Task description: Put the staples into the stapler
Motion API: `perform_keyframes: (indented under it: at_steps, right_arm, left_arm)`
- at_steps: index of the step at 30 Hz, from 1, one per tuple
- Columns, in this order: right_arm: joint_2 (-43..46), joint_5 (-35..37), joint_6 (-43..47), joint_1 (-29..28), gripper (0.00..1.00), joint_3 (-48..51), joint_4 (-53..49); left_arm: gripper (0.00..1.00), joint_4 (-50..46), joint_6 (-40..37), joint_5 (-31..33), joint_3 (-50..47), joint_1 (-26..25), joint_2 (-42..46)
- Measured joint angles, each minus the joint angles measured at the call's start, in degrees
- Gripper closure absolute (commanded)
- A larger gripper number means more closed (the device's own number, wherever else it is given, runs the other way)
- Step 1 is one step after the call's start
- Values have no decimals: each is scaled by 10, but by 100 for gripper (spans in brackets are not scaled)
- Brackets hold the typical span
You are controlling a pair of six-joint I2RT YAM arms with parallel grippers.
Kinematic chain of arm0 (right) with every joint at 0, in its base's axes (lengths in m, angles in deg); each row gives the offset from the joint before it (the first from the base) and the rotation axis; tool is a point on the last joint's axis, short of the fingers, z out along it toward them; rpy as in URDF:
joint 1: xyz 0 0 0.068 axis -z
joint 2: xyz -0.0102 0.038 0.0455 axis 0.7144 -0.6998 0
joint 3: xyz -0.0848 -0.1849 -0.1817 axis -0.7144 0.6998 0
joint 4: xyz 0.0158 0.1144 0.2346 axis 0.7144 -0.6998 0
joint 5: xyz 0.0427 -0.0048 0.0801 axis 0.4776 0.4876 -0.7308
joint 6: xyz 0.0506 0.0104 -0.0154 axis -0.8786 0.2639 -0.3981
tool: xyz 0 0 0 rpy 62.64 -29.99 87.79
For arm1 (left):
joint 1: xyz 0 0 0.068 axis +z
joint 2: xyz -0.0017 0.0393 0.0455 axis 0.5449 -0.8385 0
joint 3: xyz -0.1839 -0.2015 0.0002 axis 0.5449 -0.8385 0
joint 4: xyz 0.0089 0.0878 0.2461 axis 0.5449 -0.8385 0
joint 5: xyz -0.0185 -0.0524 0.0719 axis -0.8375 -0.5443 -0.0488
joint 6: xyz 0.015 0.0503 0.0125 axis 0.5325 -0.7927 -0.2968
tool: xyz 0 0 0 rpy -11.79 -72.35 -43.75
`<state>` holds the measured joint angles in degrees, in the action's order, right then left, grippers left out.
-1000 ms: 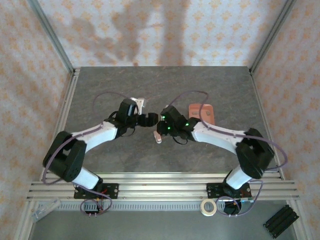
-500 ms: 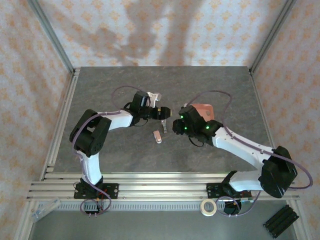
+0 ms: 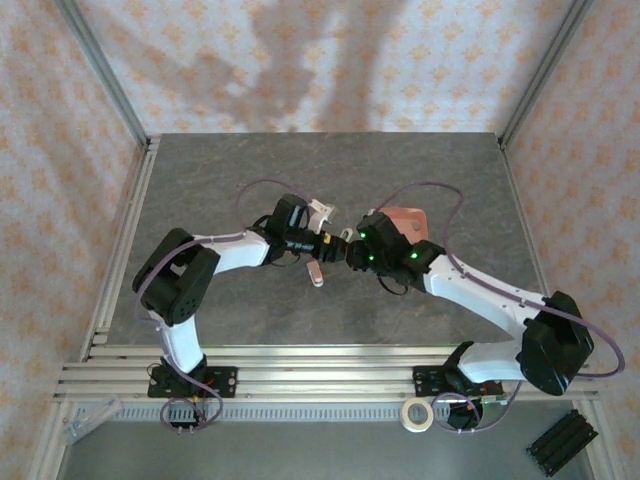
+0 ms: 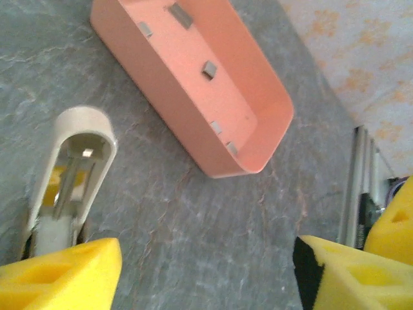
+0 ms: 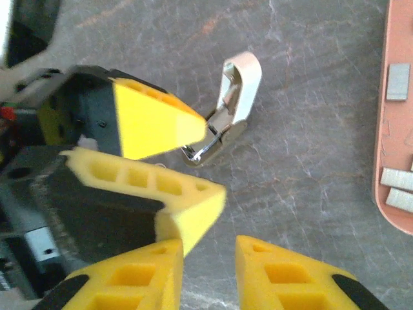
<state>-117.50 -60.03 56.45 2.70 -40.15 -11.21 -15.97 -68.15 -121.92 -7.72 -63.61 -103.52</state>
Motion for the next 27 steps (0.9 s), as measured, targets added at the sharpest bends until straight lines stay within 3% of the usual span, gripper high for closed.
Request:
perform_keyframes:
  at_steps: [6,12,20,27]
  right_arm:
    - [-41,-3,-21,24,53,-7,3]
    - [-118,-68,-20,93,40,-45,56]
    - [-246,-148,2,139,38,-121,98]
    - [-304,-196,26,141,49,-161,105]
  left_arm:
    - [21,-47,-21,33,-50,1,77]
    - [21,-31,16,90,-107,33,150]
    - [20,-28,41,140,-153,56,199]
    - [20,-30,43,159,-159,63,213]
